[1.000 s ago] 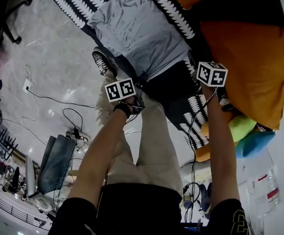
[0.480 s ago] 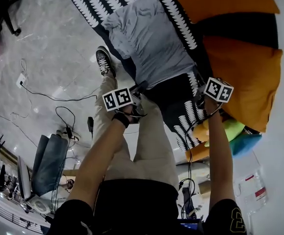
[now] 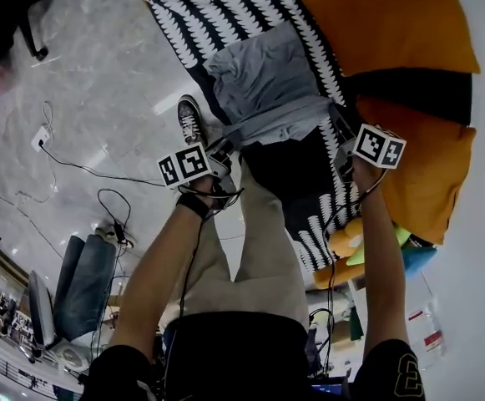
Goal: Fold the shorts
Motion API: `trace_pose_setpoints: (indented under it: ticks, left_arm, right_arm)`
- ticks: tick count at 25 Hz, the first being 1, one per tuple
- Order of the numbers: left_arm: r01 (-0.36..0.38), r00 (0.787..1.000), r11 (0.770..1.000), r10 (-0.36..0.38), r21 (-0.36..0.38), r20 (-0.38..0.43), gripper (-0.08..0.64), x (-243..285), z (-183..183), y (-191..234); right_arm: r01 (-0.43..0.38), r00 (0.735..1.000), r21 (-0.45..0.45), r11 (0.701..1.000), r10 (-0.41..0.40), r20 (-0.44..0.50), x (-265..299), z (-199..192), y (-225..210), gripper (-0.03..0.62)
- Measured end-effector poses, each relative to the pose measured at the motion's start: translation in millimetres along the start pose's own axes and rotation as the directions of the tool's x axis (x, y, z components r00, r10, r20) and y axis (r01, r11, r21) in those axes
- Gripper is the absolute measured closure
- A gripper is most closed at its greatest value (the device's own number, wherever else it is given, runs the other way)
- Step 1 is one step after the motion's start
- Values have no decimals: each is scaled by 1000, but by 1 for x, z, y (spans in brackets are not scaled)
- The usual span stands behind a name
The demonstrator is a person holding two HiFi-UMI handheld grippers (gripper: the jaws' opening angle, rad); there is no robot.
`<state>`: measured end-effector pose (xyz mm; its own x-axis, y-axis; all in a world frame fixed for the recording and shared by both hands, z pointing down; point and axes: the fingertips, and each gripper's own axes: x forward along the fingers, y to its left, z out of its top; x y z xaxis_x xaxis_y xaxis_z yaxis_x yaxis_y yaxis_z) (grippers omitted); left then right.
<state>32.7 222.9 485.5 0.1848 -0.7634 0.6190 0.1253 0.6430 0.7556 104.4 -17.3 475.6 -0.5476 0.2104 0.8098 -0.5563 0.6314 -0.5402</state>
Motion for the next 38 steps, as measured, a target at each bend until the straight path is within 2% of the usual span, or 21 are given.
trace_pose_setpoints:
  ticks: [3,6,13,15,18,20,22,25,28,30,32,34,35,38]
  left_arm:
    - [15,1000,1000,-15,-4,12,449,1,22,-7]
    - [31,999,999,-31,-29,15,449,4,30,-7]
    - [49,998,997,-52,-61,-44,449,24,-22,1]
    - [77,996,993,-80,-95,-34,449,40,-42,-1]
    - [119,993,984,-118,-135,14,449,65,-66,-5]
    - [150,988,978,-143,-143,58,449,76,-73,-12]
    - [173,983,976,-163,-130,89,449,83,-78,-18]
    - [141,986,988,-135,-66,97,449,83,-83,-14]
    - [164,982,981,-153,-100,110,449,84,-86,-15]
    - [226,970,964,-210,-138,125,449,86,-85,-26]
    - [253,964,954,-233,-158,131,449,85,-81,-30]
    - [233,968,963,-216,-137,128,449,82,-77,-22]
    - [226,970,966,-210,-127,126,449,82,-77,-19]
    - [208,975,971,-196,-115,107,449,85,-85,-13]
  right_arm:
    - [-29,1000,36,999,29,-11,17,18,28,557]
    - [-12,1000,26,1000,12,-22,28,20,38,557]
    - [80,996,27,996,-79,-32,22,5,-10,555]
    - [99,995,-7,995,-99,-25,20,3,-30,555]
    - [151,989,-131,980,-150,19,22,-8,-66,533]
    - [165,986,-202,965,-165,17,24,-32,-83,466]
    - [164,986,-219,962,-168,1,23,-69,-94,457]
    - [148,986,-187,971,-159,-44,27,-138,-97,445]
    - [100,990,-170,980,-115,-82,43,-184,-85,456]
    - [87,993,-158,984,-98,-59,52,-188,-80,465]
    - [113,992,-154,982,-120,-36,61,-184,-81,476]
    - [136,990,-147,980,-141,-26,68,-179,-83,554]
    - [121,992,-130,984,-125,-26,70,-178,-81,574]
    - [52,998,-43,998,-53,-19,62,-182,-73,575]
